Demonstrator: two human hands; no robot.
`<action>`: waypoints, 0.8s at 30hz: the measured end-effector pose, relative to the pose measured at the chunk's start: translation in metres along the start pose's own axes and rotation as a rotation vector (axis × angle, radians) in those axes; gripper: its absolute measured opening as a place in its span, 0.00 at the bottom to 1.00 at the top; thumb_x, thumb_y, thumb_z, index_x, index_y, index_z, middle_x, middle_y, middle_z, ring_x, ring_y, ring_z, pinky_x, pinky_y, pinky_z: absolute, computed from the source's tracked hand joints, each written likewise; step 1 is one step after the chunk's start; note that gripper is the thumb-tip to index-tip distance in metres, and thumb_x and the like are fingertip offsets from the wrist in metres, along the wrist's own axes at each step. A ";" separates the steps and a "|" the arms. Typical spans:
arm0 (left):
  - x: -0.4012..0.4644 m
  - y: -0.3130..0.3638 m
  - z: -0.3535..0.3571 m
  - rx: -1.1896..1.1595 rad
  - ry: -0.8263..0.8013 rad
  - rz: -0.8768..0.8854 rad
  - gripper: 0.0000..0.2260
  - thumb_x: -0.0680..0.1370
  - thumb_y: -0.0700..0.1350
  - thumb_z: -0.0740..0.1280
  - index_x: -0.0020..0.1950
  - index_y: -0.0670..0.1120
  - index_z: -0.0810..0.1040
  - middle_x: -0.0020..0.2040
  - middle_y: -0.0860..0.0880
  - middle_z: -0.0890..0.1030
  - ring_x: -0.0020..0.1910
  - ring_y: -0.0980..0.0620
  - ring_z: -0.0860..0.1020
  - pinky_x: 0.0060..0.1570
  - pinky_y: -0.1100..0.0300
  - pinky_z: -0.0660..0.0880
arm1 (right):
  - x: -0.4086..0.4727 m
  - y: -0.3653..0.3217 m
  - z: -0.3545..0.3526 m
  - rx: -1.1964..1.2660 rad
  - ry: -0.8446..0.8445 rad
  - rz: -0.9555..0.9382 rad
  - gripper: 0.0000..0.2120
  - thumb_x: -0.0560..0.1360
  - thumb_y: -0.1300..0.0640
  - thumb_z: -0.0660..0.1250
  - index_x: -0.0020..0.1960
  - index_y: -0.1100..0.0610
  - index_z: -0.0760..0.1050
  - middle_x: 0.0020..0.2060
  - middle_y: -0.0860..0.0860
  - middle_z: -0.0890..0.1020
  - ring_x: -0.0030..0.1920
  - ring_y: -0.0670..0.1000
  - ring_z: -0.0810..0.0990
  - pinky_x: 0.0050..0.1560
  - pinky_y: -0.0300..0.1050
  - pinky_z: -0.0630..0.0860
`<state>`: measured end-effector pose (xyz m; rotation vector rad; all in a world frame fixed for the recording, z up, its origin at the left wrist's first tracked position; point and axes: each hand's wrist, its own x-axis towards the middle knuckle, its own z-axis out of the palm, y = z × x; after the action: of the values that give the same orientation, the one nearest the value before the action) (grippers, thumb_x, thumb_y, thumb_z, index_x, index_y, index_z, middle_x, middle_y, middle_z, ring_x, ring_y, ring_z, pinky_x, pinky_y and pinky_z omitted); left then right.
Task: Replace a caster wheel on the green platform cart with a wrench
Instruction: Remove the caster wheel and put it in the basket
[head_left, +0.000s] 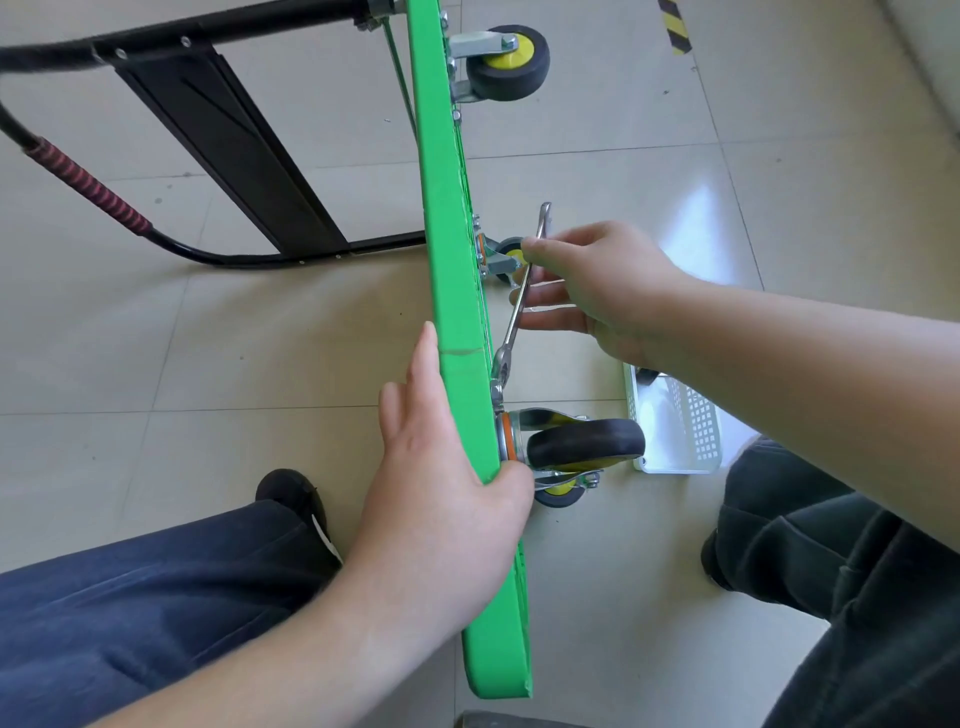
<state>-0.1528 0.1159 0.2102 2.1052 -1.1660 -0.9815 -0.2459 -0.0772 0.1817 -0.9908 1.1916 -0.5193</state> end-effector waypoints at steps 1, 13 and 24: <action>0.000 0.000 0.000 -0.001 0.001 0.000 0.48 0.76 0.42 0.71 0.84 0.60 0.42 0.64 0.60 0.62 0.50 0.87 0.62 0.45 0.88 0.58 | 0.001 0.000 0.001 -0.005 -0.008 0.012 0.11 0.82 0.59 0.68 0.58 0.67 0.77 0.39 0.58 0.78 0.33 0.53 0.84 0.40 0.50 0.85; 0.000 0.000 -0.001 -0.026 -0.014 -0.011 0.48 0.76 0.43 0.71 0.83 0.63 0.41 0.63 0.61 0.62 0.51 0.83 0.65 0.46 0.86 0.62 | 0.011 0.003 0.010 -0.024 -0.073 0.116 0.13 0.82 0.60 0.68 0.62 0.67 0.75 0.43 0.59 0.79 0.33 0.55 0.85 0.37 0.48 0.84; -0.001 0.003 0.000 -0.018 -0.013 -0.008 0.48 0.76 0.42 0.71 0.84 0.61 0.42 0.64 0.59 0.62 0.47 0.87 0.63 0.43 0.88 0.59 | 0.014 0.023 0.012 -0.037 -0.044 0.358 0.05 0.83 0.62 0.66 0.51 0.64 0.75 0.31 0.57 0.82 0.28 0.54 0.85 0.33 0.48 0.85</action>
<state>-0.1543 0.1157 0.2128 2.0943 -1.1521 -1.0063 -0.2333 -0.0726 0.1551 -0.7919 1.3078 -0.1916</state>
